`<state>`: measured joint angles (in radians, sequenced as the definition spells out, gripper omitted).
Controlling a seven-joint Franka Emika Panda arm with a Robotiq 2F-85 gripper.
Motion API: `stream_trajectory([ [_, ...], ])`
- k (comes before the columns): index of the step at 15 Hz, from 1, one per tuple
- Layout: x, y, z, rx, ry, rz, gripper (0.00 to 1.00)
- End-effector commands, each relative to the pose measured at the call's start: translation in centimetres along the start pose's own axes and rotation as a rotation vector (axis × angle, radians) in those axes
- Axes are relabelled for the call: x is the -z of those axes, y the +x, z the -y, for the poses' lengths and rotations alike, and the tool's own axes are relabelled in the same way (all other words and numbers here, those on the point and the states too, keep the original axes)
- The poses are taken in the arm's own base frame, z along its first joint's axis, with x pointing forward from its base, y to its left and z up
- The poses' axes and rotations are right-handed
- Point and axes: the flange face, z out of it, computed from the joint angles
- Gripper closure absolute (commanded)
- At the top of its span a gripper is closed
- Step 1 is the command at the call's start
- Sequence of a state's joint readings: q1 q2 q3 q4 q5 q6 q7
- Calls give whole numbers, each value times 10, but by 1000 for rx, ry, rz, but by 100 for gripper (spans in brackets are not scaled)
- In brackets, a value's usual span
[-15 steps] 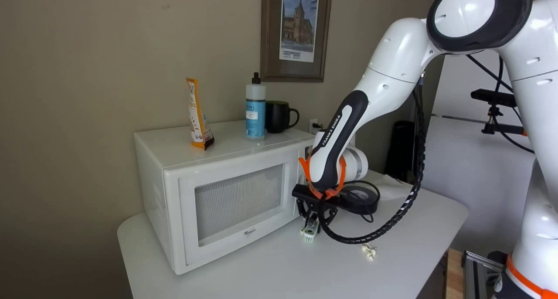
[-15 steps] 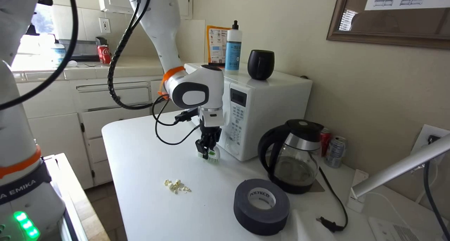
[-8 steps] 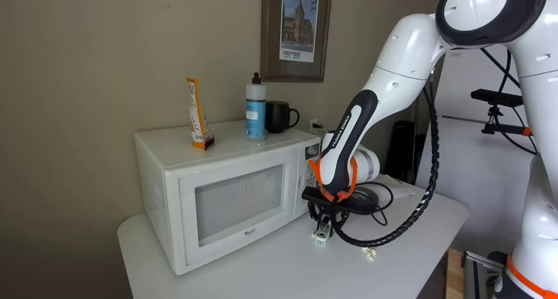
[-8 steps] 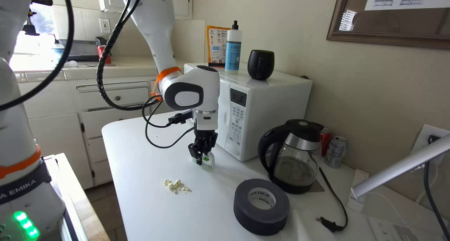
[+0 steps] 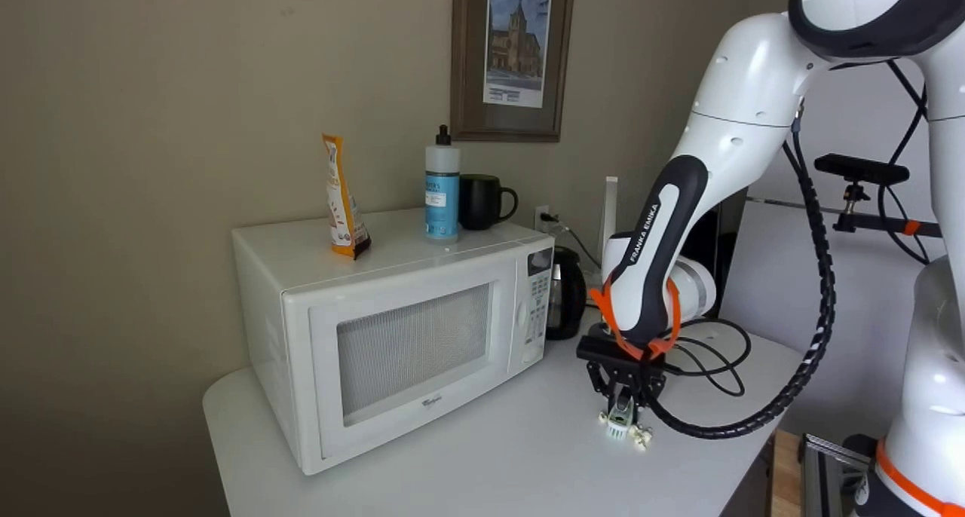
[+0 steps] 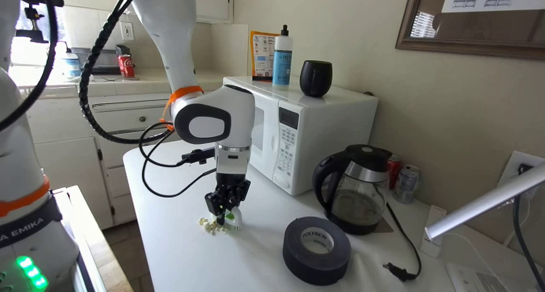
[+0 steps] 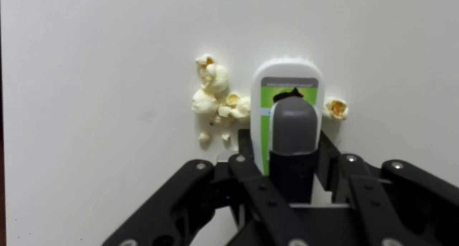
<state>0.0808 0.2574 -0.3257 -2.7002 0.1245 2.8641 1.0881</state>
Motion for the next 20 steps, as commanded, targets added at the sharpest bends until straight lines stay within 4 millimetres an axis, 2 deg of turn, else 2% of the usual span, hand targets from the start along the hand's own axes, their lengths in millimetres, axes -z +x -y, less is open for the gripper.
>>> stream_trajectory([
  [1, -21, -3, -31, -30, -55, 11, 82],
  [4, -7, -3, -28, -43, 30, -3, 82],
  [5, -1, 5, -13, -45, 62, -13, 82],
  [10, 22, 24, -6, -66, 168, -77, 82],
  [12, 30, 31, -19, -93, 199, -87, 82],
  [14, 36, 47, -13, -143, 204, -73, 82],
  [16, 36, 52, -27, -197, 190, -46, 82],
  [17, 38, 63, -24, -227, 191, -34, 82],
  [20, 37, 78, -52, -253, 123, 57, 82],
])
